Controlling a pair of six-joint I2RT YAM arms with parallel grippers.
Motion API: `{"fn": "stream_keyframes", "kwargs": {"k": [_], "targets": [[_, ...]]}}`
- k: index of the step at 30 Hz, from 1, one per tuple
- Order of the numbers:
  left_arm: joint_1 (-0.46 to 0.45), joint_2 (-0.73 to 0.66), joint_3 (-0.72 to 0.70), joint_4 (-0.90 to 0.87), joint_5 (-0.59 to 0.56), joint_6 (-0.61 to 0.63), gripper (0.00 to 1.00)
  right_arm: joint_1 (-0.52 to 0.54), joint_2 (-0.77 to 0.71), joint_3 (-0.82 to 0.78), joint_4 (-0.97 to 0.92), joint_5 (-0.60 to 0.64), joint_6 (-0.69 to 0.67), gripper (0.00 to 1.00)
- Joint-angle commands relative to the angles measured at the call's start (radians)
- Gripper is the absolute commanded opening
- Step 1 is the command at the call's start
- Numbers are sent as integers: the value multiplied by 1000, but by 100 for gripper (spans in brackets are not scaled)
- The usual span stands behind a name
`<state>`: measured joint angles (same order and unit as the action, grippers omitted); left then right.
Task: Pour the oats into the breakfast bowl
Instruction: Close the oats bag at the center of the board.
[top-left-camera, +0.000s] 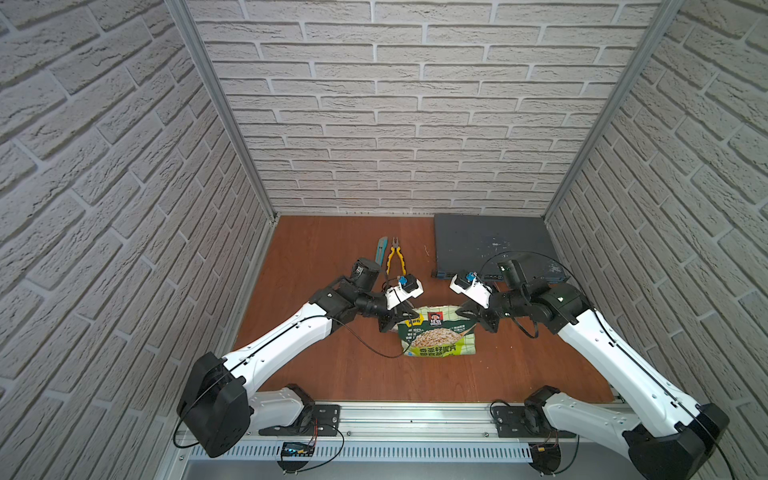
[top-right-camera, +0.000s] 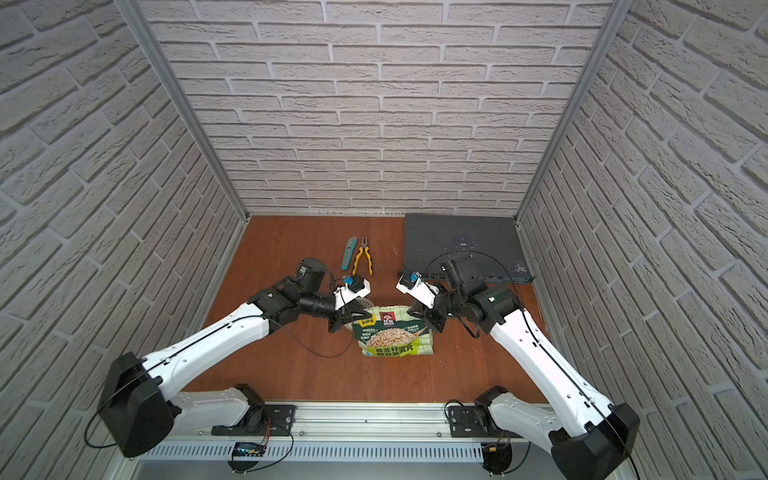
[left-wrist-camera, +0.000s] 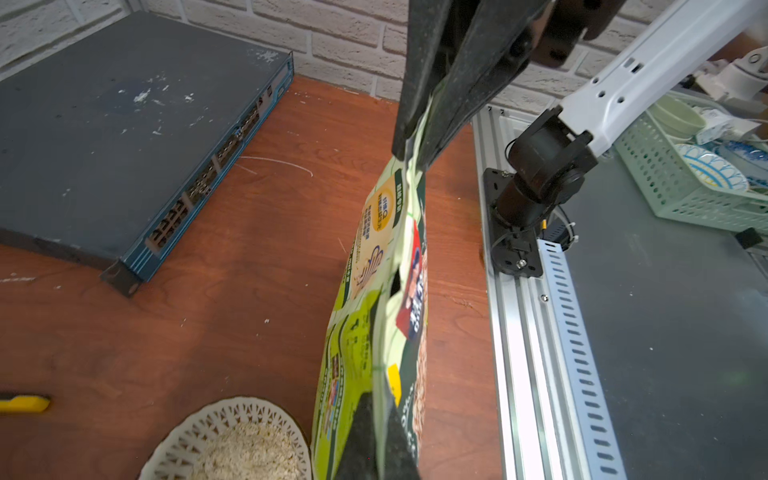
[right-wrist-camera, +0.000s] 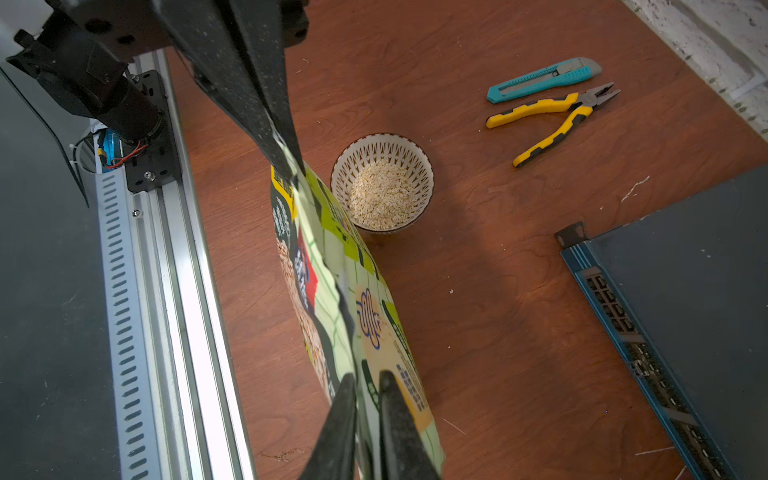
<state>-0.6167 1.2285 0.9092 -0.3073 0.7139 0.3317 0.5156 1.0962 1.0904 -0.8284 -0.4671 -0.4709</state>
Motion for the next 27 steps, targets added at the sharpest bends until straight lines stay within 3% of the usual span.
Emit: {"fn": "stream_keyframes", "kwargs": {"k": [1,7,12,15,18,22,27], "targets": [[-3,-62,-6,56,-27,6,0,1,36,2,34,-30,1,24],[-11,-63,-7,77,-24,15,0,14,119,41,-3,-54,-23,38],[-10,-71,-24,82,-42,16,0,23,145,59,-47,-45,-38,42],[-10,-88,-48,92,-62,-4,9,27,151,67,-75,-33,-83,31],[-9,-116,-86,123,-82,-33,21,29,159,81,-108,-24,-97,5],[-8,-160,-136,149,-120,-57,37,35,154,92,-118,5,-101,4],[-9,-194,-173,134,-169,-65,42,52,141,97,-101,63,-97,4]]}}
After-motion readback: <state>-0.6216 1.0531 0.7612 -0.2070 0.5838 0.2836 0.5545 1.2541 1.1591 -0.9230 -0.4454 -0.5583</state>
